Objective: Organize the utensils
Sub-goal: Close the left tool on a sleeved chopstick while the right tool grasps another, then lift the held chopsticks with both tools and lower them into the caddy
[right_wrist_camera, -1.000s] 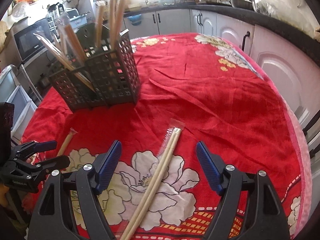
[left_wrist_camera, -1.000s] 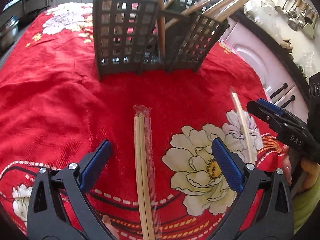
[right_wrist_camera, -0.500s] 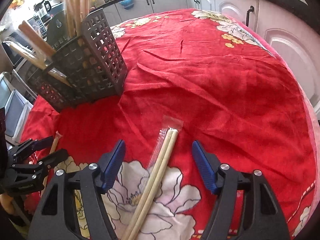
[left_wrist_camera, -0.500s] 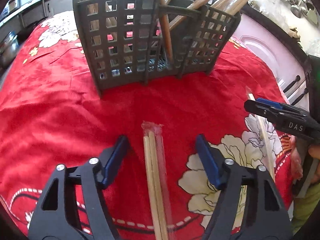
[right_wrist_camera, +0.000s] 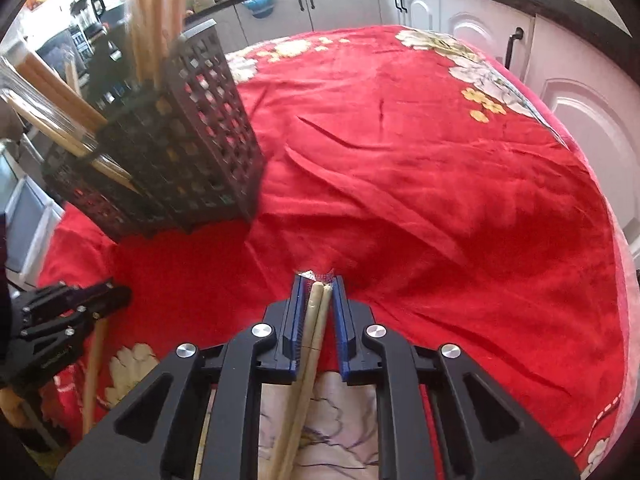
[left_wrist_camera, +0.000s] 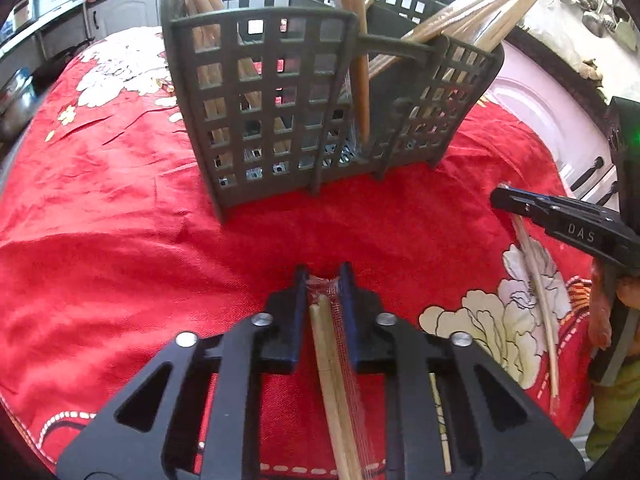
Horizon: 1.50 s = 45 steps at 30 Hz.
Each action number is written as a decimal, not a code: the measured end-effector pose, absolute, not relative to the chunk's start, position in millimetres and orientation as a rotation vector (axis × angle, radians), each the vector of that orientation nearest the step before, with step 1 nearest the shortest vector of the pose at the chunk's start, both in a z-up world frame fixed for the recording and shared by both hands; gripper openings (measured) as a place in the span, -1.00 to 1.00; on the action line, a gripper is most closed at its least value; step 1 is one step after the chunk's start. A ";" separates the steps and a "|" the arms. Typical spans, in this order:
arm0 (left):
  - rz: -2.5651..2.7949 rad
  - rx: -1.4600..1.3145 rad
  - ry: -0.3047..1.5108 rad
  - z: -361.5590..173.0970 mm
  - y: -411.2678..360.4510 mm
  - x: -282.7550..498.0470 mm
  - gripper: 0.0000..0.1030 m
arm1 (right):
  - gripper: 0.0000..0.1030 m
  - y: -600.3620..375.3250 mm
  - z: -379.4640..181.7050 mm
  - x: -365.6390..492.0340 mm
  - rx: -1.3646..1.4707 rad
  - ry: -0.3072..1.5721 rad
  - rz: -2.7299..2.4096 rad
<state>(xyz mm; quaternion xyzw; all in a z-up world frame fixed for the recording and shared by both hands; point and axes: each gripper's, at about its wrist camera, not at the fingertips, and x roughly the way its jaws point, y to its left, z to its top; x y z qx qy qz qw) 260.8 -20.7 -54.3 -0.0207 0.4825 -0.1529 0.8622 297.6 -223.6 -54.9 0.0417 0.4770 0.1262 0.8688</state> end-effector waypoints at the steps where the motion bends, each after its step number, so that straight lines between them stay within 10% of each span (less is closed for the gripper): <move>1: -0.330 -0.058 1.011 -51.9 -16.5 260.1 -0.83 | -0.75 -221.8 -50.9 296.6 0.094 0.986 0.279; 45: -0.354 -0.115 0.459 194.9 39.8 239.9 -0.95 | -0.88 -146.7 182.5 244.7 0.071 0.329 0.595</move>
